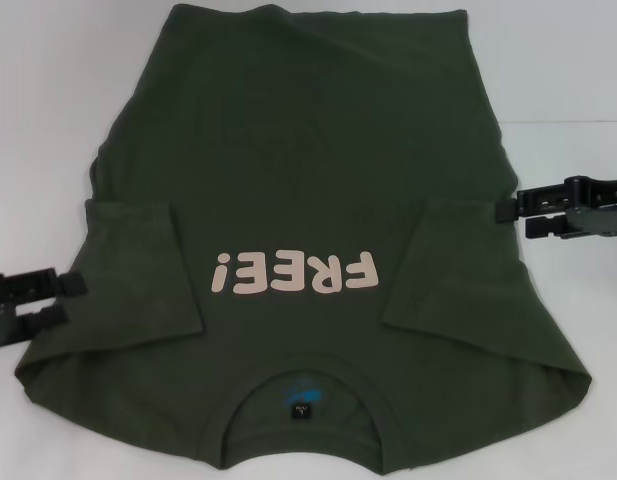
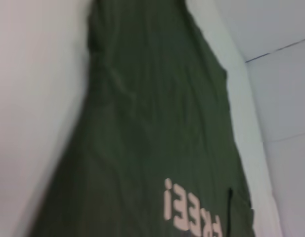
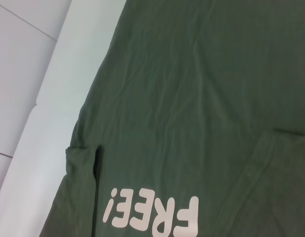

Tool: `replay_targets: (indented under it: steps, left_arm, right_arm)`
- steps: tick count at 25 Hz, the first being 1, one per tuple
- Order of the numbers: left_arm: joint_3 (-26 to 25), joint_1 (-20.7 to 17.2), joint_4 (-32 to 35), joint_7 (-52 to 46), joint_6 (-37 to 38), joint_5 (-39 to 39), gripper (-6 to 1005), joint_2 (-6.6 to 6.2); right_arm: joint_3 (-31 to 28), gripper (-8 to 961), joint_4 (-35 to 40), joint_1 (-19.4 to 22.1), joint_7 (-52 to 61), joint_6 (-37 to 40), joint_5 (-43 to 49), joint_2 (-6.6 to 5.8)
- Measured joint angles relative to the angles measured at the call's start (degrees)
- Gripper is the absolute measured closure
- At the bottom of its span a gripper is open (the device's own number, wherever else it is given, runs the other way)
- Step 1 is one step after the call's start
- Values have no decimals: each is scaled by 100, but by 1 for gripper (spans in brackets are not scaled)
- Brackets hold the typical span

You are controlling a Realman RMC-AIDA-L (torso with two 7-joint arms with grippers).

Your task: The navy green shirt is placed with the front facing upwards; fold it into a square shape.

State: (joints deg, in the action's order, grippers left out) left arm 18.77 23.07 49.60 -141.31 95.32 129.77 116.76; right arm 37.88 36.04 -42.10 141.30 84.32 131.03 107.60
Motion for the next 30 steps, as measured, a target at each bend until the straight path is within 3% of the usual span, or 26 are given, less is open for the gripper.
replay_targets:
  steps: [12,30]
  left_arm:
    - [-506,-97,9,-125,-218,916,341,-28]
    - [-411,-211,-21,-300,-859,989,342,31]
  right_arm:
    - [0,216,34,-6,21,23,0,-62]
    - [-82,216,35,1,55,67,2,-81]
